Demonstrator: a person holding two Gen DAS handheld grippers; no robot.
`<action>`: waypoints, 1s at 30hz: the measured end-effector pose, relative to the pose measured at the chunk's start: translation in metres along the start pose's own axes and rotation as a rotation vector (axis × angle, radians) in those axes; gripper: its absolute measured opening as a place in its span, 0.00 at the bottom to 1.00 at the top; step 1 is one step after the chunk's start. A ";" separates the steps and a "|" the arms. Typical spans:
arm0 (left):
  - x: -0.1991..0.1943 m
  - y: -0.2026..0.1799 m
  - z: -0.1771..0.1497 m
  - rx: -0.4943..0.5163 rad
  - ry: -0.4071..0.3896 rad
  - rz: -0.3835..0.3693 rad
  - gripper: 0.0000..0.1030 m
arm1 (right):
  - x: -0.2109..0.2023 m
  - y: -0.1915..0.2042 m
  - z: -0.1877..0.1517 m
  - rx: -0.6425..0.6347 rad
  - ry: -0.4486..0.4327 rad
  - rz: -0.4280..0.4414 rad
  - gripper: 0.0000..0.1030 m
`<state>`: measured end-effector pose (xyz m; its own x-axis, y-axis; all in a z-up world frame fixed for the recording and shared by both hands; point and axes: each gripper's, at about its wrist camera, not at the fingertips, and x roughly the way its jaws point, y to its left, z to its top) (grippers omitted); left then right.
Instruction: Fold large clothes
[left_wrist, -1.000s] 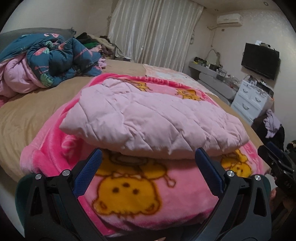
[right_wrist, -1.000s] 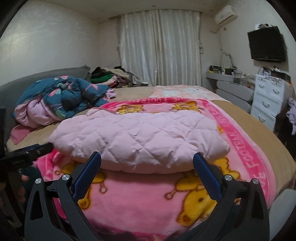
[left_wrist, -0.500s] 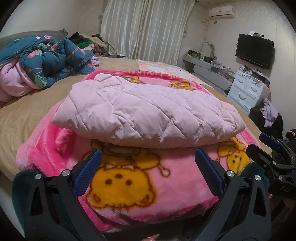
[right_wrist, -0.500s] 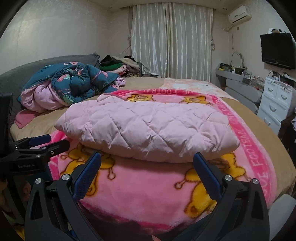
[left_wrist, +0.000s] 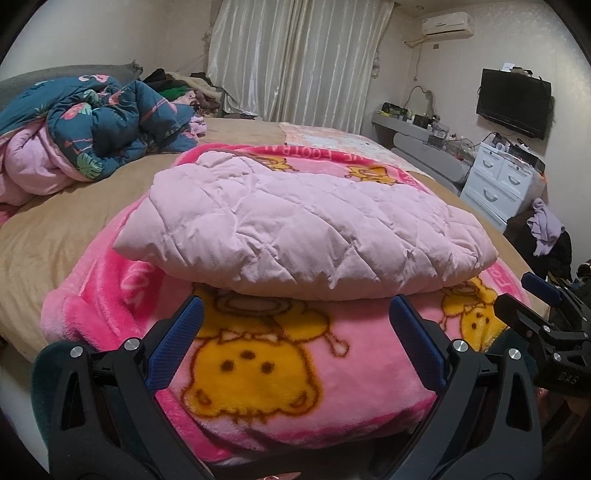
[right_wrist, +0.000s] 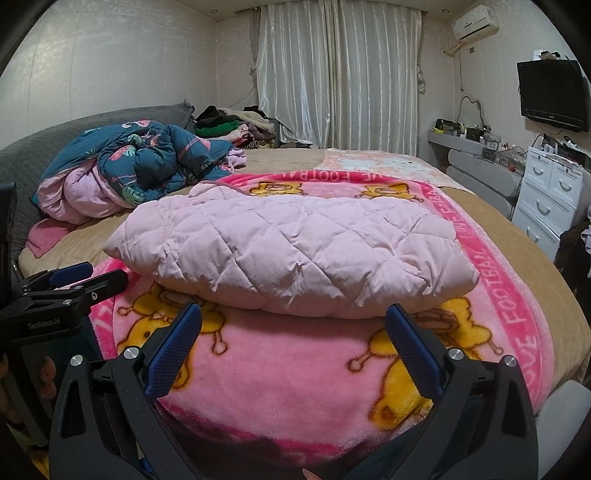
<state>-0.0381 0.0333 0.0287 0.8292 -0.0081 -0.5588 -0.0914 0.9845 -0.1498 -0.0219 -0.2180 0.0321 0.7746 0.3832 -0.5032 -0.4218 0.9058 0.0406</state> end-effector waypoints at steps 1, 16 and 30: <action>-0.001 0.000 0.000 0.000 -0.001 0.001 0.91 | 0.001 0.000 0.000 0.002 0.001 0.000 0.96; -0.003 0.002 0.002 -0.002 -0.010 0.011 0.91 | 0.000 -0.001 -0.001 0.001 0.000 -0.003 0.96; -0.003 0.002 0.002 0.004 -0.013 0.023 0.91 | 0.000 -0.001 -0.001 0.000 -0.004 -0.010 0.96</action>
<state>-0.0395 0.0356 0.0321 0.8338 0.0168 -0.5518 -0.1085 0.9850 -0.1339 -0.0213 -0.2194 0.0310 0.7802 0.3752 -0.5005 -0.4146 0.9093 0.0353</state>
